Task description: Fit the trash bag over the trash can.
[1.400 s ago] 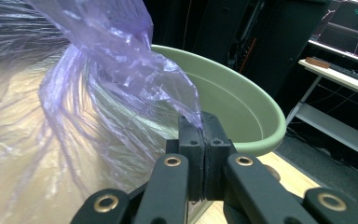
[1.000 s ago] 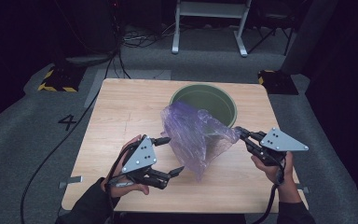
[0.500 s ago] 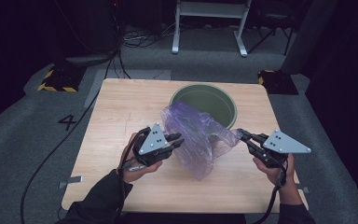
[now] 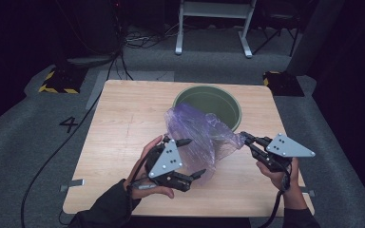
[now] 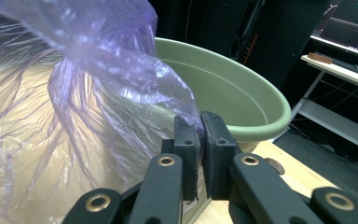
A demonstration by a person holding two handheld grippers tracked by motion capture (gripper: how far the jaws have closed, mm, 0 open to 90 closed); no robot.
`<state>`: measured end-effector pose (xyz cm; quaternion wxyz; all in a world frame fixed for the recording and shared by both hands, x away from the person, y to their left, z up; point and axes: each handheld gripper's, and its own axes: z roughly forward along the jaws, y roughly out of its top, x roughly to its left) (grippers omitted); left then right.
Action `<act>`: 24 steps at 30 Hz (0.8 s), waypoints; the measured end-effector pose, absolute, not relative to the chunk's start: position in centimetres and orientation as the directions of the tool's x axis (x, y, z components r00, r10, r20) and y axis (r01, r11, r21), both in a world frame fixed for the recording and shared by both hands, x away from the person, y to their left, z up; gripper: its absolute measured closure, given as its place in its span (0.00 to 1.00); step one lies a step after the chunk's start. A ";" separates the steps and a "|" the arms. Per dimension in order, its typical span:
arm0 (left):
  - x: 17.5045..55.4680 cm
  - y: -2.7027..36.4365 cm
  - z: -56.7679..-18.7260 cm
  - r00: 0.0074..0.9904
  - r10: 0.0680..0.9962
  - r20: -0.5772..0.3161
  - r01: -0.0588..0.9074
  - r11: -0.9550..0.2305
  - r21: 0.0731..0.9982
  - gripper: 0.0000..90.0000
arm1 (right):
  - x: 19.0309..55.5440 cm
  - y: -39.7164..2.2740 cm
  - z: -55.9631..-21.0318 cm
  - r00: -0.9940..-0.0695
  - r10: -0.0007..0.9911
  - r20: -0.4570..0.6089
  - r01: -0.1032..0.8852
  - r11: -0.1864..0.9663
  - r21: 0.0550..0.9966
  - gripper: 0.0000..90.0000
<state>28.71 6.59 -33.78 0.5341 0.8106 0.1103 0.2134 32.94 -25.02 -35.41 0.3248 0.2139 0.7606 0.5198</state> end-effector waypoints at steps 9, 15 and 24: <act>31.2 5.9 -34.9 0.825 0.496 0.271 -0.018 -0.457 0.889 0.60 | 32.6 -24.5 -35.3 -0.718 0.639 -0.276 -0.028 0.370 0.929 0.95; 32.5 7.6 -35.0 0.819 0.506 0.271 -0.028 -0.438 0.899 0.99 | 32.6 -24.7 -35.3 -0.712 0.648 -0.270 -0.021 0.365 0.931 0.96; 34.2 11.8 -35.0 0.826 0.526 0.203 0.008 -0.371 0.929 1.00 | 33.5 -25.6 -35.5 -0.681 0.697 -0.226 0.026 0.331 0.943 0.99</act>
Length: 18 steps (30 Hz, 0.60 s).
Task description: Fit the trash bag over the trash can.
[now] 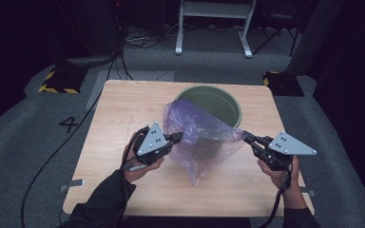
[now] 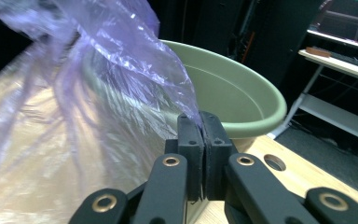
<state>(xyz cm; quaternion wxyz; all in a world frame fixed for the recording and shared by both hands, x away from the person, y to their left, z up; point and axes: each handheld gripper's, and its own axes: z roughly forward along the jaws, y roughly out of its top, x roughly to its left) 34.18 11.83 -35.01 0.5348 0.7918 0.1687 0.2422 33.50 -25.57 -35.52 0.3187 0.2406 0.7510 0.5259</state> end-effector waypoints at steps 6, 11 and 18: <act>36.1 13.7 -35.5 0.809 0.554 0.196 0.027 -0.368 0.929 1.00 | 34.7 -25.8 -35.6 -0.635 0.744 -0.208 0.071 0.324 0.943 1.00; 38.3 15.2 -35.9 0.803 0.577 0.152 0.081 -0.358 0.930 1.00 | 35.9 -26.3 -35.4 -0.592 0.784 -0.187 0.117 0.313 0.942 1.00; 41.1 16.3 -35.9 0.782 0.609 0.135 0.124 -0.364 0.923 1.00 | 37.5 -28.0 -35.2 -0.529 0.835 -0.149 0.184 0.285 0.941 1.00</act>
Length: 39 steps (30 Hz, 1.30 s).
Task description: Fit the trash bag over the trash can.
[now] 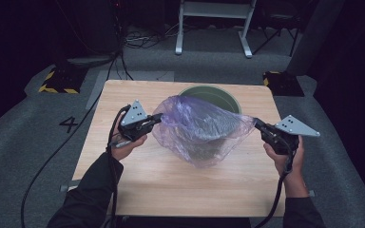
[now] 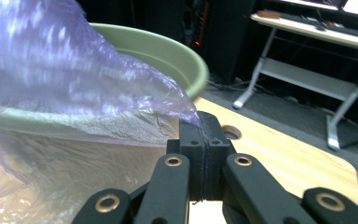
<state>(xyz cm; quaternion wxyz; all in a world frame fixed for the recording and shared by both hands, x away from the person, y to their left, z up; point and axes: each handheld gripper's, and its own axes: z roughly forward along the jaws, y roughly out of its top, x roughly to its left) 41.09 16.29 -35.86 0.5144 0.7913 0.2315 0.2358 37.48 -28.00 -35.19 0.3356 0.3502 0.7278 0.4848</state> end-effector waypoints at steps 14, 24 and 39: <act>44.0 16.4 -36.2 0.777 0.620 0.107 0.154 -0.352 0.923 0.98 | 39.2 -30.4 -37.1 -0.510 0.854 -0.105 0.275 0.277 0.921 0.77; 43.4 15.8 -35.6 0.786 0.606 0.125 0.134 -0.363 0.922 0.97 | 36.3 -27.5 -35.7 -0.585 0.757 -0.291 0.062 0.399 0.915 0.31; 45.6 15.5 -35.0 0.768 0.626 0.130 0.157 -0.382 0.911 1.00 | 39.0 -27.3 -33.8 -0.637 0.744 -0.201 -0.003 0.258 0.966 0.97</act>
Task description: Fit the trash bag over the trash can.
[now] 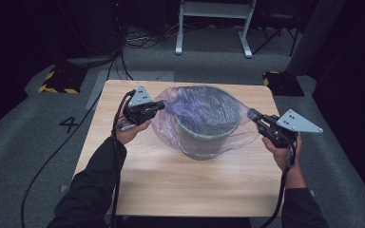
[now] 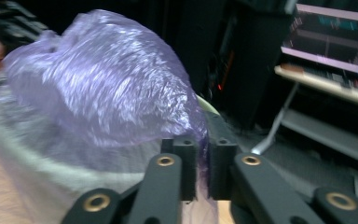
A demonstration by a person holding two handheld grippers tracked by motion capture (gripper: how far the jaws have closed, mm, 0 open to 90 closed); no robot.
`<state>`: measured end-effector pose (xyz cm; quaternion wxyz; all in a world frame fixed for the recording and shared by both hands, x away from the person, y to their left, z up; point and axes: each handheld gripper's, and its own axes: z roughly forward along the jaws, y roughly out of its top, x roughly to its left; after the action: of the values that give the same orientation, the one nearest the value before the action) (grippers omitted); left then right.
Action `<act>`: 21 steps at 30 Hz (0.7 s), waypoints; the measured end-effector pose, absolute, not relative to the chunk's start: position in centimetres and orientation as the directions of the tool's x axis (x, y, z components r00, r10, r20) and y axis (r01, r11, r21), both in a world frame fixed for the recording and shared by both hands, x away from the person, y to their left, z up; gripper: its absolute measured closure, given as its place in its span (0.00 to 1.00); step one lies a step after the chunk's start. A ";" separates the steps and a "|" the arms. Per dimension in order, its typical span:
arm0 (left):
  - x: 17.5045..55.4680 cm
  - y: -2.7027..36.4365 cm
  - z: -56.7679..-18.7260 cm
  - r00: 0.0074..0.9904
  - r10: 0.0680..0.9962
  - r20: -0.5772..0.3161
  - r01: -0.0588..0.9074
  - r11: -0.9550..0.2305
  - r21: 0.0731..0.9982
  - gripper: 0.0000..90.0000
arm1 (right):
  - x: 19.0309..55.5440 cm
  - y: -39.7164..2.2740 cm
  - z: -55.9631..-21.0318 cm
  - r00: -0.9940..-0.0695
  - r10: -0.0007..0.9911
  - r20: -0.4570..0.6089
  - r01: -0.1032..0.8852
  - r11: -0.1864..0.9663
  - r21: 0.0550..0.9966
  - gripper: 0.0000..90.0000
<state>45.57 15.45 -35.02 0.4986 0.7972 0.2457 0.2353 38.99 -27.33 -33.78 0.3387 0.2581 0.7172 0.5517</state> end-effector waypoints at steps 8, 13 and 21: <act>47.5 14.9 -35.8 0.759 0.643 0.097 0.193 -0.365 0.911 0.99 | 44.3 -27.3 -35.4 -0.565 0.824 -0.044 0.250 0.222 0.942 1.00; 48.6 14.6 -36.5 0.752 0.654 0.080 0.224 -0.368 0.903 0.99 | 46.5 -27.2 -36.5 -0.526 0.850 0.015 0.343 0.196 0.918 1.00; 50.1 13.8 -38.2 0.744 0.667 0.035 0.288 -0.368 0.884 1.00 | 48.5 -27.2 -38.1 -0.485 0.870 0.090 0.441 0.154 0.884 1.00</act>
<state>50.11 13.85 -38.21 0.4772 0.8026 0.2975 0.1990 48.51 -27.16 -38.06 0.2295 0.4525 0.7242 0.4671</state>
